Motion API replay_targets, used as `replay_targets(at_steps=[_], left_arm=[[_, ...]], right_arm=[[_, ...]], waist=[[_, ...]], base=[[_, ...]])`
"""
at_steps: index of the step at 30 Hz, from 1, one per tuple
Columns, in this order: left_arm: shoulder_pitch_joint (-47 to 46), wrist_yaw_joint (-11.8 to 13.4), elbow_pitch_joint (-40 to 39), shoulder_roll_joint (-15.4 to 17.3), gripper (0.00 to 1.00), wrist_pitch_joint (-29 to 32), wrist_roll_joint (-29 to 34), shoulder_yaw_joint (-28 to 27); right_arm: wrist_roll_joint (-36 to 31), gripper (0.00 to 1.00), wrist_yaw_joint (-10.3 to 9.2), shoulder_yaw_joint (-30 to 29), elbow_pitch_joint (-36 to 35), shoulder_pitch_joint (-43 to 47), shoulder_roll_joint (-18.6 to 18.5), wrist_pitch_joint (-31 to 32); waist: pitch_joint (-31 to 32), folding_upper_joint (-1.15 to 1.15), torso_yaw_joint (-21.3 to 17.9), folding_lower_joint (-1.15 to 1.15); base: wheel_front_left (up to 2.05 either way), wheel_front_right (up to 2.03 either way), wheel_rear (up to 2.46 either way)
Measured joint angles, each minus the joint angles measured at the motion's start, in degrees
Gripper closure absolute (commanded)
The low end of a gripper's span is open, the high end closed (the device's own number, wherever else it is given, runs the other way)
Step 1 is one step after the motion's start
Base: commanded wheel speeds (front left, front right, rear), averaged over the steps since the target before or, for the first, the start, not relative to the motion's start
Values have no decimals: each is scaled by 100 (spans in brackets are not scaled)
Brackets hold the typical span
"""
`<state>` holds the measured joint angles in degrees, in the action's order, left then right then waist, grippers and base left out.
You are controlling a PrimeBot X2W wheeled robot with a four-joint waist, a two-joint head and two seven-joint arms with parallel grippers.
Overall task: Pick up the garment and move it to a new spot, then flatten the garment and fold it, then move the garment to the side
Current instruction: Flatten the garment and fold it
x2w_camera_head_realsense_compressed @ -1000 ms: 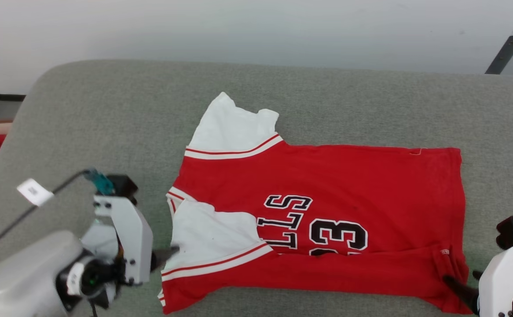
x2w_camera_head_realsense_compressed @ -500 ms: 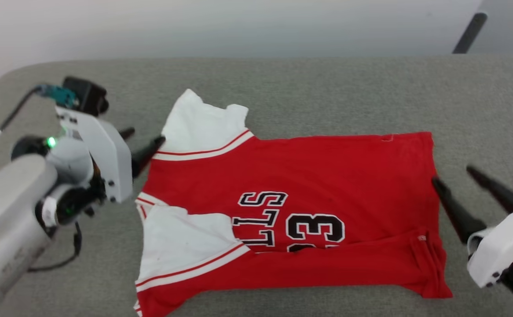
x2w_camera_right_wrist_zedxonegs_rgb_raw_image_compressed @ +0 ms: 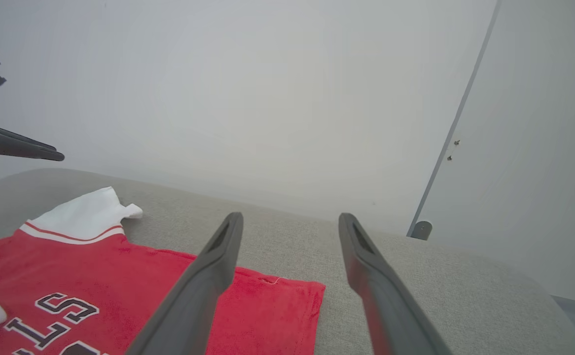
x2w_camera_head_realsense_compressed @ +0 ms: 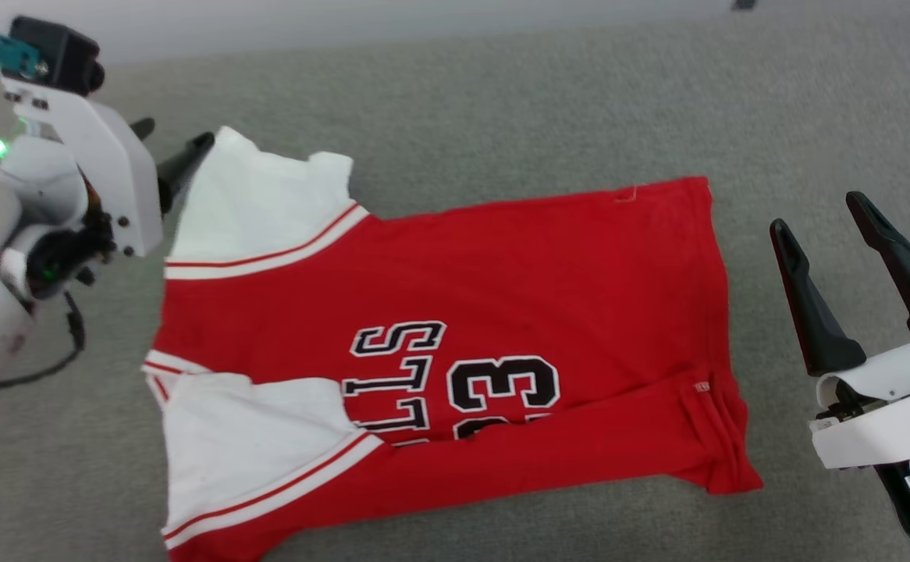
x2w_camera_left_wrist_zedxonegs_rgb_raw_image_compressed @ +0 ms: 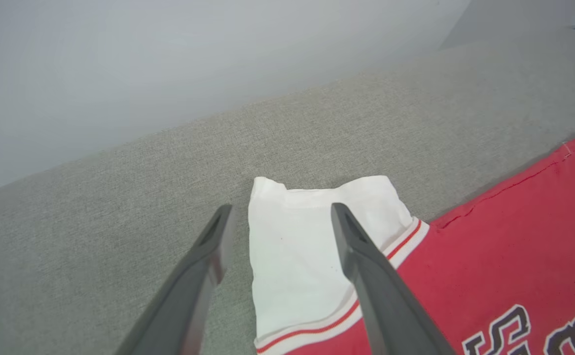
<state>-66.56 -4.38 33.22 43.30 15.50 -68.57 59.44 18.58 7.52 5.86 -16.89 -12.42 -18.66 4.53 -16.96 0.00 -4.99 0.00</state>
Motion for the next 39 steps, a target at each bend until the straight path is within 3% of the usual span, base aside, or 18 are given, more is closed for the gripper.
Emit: replay_targets(at_steps=[13, 24, 25, 26, 39], left_arm=[[-781, -260, 827, 272, 0, 894, 213, 280], [-1068, -260, 1310, 170, 0, 1918, -81, 347], [-1085, -225, 1343, 144, 41, 1980, -110, 343], [-1095, -208, 1373, 103, 100, 2011, -127, 343], [-1149, -164, 1639, -354, 100, 2083, -144, 446]], right_arm=[[-69, 0, 0, 58, 146, -16, 263, -452], [38, 0, 0, 88, 290, -110, 323, -546], [49, 0, 0, 87, 291, -113, 324, -532], [52, 0, 0, 87, 296, -116, 324, -509], [425, 0, 0, 103, 436, -430, 160, 437]], waist=[[-852, 0, -586, 0], [-1252, 0, -868, 0], [-1257, 0, -863, 0], [-1260, 0, -855, 0], [-1154, 0, -671, 0]], base=[[0, 0, 0], [0, 0, 0], [0, 0, 0], [0, 0, 0], [0, 0, 0]])
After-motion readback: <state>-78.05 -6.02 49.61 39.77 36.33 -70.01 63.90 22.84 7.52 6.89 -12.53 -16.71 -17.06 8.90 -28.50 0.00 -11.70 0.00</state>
